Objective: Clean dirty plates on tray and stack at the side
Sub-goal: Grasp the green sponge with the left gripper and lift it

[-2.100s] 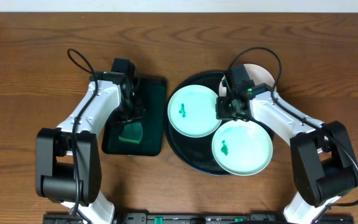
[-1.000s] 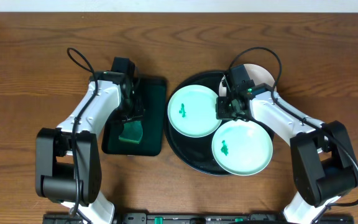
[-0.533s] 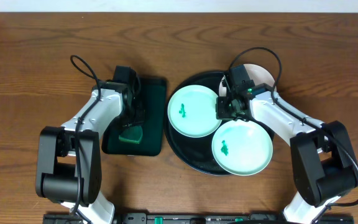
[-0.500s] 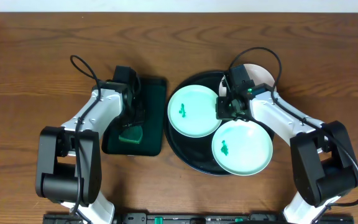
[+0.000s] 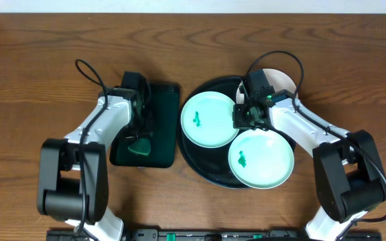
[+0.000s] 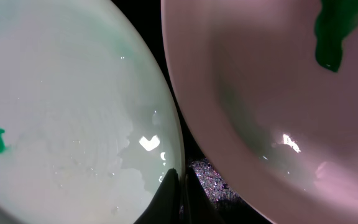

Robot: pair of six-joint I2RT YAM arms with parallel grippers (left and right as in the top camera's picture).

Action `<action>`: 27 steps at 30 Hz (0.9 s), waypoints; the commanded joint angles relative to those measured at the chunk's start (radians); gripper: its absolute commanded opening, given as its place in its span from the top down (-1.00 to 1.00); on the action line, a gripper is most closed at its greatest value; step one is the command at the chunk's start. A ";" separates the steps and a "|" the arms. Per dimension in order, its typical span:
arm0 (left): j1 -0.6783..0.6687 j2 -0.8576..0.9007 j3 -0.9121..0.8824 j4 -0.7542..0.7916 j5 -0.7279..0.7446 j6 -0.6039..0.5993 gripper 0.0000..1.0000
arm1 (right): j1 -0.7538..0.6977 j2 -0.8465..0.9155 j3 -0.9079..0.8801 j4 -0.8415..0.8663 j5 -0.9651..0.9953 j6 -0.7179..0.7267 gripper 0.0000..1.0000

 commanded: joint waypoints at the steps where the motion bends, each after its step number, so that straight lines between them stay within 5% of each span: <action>1: -0.002 -0.110 0.012 -0.004 -0.003 0.000 0.85 | 0.009 0.007 -0.006 -0.003 0.010 0.000 0.97; 12: -0.002 -0.322 0.012 0.006 -0.010 0.000 0.85 | 0.009 0.007 -0.006 -0.008 0.010 0.000 0.98; 27: -0.002 -0.197 -0.088 0.118 -0.005 -0.021 0.85 | 0.009 0.007 -0.006 -0.008 0.010 0.001 0.97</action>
